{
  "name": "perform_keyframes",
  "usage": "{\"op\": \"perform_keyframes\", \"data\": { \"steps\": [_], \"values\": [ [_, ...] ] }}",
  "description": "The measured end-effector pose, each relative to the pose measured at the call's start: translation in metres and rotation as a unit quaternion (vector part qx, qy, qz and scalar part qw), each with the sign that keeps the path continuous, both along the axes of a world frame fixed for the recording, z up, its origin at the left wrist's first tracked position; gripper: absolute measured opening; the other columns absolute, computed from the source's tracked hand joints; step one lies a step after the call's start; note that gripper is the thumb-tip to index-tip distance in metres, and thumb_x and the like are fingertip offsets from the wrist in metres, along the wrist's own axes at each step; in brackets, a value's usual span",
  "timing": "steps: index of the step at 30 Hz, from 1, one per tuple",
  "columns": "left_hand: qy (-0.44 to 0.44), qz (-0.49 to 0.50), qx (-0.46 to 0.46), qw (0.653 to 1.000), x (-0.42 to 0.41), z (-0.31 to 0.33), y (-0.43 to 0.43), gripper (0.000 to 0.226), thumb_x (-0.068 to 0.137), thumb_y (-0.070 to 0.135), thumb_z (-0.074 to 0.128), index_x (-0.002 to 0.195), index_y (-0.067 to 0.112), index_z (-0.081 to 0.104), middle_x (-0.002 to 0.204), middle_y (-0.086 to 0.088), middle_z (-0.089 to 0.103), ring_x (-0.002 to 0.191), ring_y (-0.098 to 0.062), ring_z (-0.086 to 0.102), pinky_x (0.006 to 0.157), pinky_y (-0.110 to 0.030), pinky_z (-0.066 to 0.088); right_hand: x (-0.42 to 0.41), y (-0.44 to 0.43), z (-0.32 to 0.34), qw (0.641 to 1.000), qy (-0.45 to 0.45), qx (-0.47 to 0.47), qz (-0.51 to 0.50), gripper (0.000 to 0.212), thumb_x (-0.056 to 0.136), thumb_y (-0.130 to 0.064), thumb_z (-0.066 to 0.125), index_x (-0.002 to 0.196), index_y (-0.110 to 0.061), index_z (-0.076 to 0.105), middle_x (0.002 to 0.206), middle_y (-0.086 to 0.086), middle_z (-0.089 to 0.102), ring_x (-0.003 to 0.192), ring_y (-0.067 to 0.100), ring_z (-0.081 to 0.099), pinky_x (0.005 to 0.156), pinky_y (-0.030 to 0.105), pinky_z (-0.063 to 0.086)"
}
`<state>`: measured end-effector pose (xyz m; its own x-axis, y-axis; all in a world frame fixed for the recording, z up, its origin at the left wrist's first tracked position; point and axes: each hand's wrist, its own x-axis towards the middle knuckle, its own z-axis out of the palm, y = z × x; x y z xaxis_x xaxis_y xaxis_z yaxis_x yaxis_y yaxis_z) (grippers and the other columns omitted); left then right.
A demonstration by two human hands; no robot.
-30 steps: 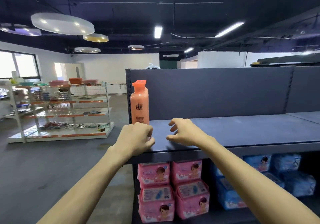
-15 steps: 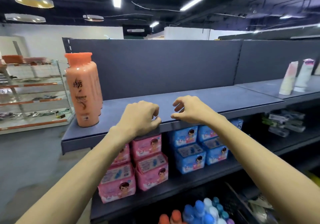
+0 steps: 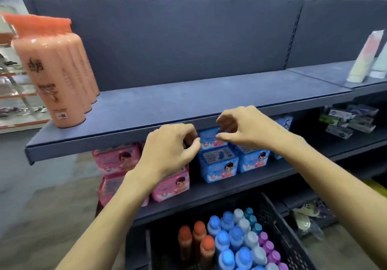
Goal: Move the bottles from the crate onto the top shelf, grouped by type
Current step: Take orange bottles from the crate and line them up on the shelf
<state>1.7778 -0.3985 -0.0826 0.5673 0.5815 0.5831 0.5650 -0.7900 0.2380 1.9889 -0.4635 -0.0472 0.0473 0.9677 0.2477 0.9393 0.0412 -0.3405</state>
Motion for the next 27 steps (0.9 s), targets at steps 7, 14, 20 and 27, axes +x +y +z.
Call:
{"op": "perform_keyframes", "data": {
  "steps": [7, 14, 20, 27],
  "values": [
    [0.085, 0.045, -0.138, 0.986, 0.012, -0.112, -0.013, 0.016, 0.083, 0.043, 0.056, 0.085, 0.028, 0.061, 0.08, 0.013, 0.066, 0.083, -0.014, 0.062, 0.069, -0.033, 0.05, 0.01, 0.002, -0.113, 0.988, 0.016, -0.149, 0.039, 0.041, 0.084, -0.037, 0.076, 0.117, -0.013, 0.069, 0.104, 0.0, 0.075, 0.094, 0.009, 0.069, 0.089, 0.025, 0.053],
    [0.198, 0.115, -0.277, 0.933, -0.005, -0.228, -0.024, 0.022, 0.084, 0.049, 0.052, 0.09, 0.028, 0.059, 0.093, 0.005, 0.068, 0.094, -0.023, 0.063, 0.073, -0.034, 0.046, -0.003, 0.017, -0.238, 0.94, 0.054, -0.333, 0.042, 0.049, 0.083, -0.037, 0.075, 0.123, -0.012, 0.065, 0.111, 0.007, 0.07, 0.11, 0.021, 0.062, 0.095, 0.035, 0.052],
    [0.228, 0.146, -0.345, 0.899, -0.029, -0.293, -0.036, 0.023, 0.082, 0.047, 0.049, 0.09, 0.028, 0.059, 0.088, 0.005, 0.068, 0.09, -0.024, 0.065, 0.072, -0.035, 0.049, -0.039, 0.039, -0.317, 0.914, 0.081, -0.396, 0.028, 0.041, 0.084, -0.033, 0.067, 0.119, -0.013, 0.065, 0.117, 0.015, 0.066, 0.109, 0.031, 0.062, 0.092, 0.035, 0.052],
    [0.241, 0.165, -0.324, 0.9, -0.045, -0.335, -0.039, 0.024, 0.087, 0.04, 0.048, 0.103, 0.024, 0.056, 0.099, 0.005, 0.059, 0.1, -0.017, 0.055, 0.072, -0.034, 0.048, -0.093, 0.049, -0.396, 0.927, 0.099, -0.362, -0.014, 0.037, 0.086, -0.041, 0.061, 0.108, -0.012, 0.064, 0.11, 0.017, 0.07, 0.105, 0.036, 0.066, 0.085, 0.038, 0.052]
  ]
}}
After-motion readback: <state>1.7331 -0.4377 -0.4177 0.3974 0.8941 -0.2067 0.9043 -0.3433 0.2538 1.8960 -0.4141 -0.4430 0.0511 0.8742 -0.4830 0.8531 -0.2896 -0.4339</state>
